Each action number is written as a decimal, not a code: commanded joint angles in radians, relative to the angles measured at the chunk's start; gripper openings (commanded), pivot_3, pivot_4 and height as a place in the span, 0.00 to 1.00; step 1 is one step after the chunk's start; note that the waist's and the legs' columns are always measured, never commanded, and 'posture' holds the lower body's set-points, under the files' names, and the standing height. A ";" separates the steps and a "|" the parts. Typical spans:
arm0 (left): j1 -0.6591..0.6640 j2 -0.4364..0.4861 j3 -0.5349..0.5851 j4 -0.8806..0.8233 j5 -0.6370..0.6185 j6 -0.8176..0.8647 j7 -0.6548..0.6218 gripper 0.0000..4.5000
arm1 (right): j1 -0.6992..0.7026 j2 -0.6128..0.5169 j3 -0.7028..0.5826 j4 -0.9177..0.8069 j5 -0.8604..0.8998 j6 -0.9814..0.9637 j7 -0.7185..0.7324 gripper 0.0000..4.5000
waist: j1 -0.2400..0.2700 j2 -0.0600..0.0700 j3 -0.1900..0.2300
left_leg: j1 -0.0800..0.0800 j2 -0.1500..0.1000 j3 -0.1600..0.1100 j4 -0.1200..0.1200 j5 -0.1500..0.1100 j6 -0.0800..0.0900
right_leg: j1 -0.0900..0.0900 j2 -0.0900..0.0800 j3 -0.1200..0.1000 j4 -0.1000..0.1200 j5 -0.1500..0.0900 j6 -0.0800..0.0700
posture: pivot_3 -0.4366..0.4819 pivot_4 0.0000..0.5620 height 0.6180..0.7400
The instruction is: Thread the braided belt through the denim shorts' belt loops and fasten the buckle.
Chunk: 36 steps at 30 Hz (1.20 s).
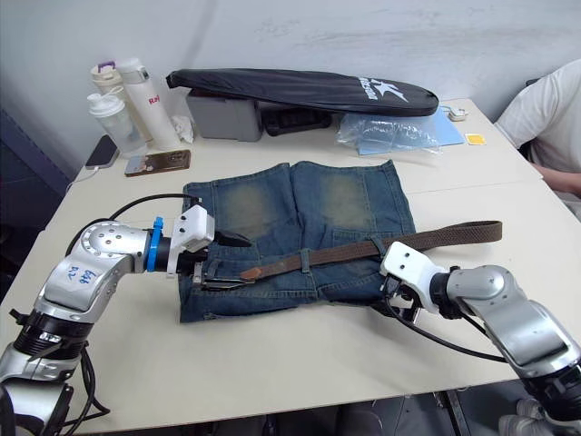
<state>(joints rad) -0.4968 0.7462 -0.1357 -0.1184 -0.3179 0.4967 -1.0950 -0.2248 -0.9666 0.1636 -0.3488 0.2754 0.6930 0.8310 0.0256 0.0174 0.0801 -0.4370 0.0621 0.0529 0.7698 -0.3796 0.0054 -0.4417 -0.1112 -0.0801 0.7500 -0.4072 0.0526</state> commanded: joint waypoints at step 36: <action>-0.057 -0.040 0.015 -0.007 -0.035 0.033 -0.048 1.00 | -0.004 -0.076 -0.613 0.139 0.258 0.254 0.083 0.99 | 0.002 0.003 0.000 | -0.002 0.004 0.018 0.001 0.008 -0.012 | 0.009 -0.006 -0.024 0.001 -0.001 0.001 | 0.48 0.27 0.03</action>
<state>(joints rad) -0.5379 0.6921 -0.1445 -0.0832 -0.3201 0.5179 -1.1264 -0.2162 -1.0274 -0.3593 -0.1742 0.4697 0.9100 0.8952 0.0272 0.0202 0.0797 -0.4384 0.0660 0.0700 0.7706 -0.3714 -0.0071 -0.4321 -0.1167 -0.1043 0.7506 -0.4081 0.0535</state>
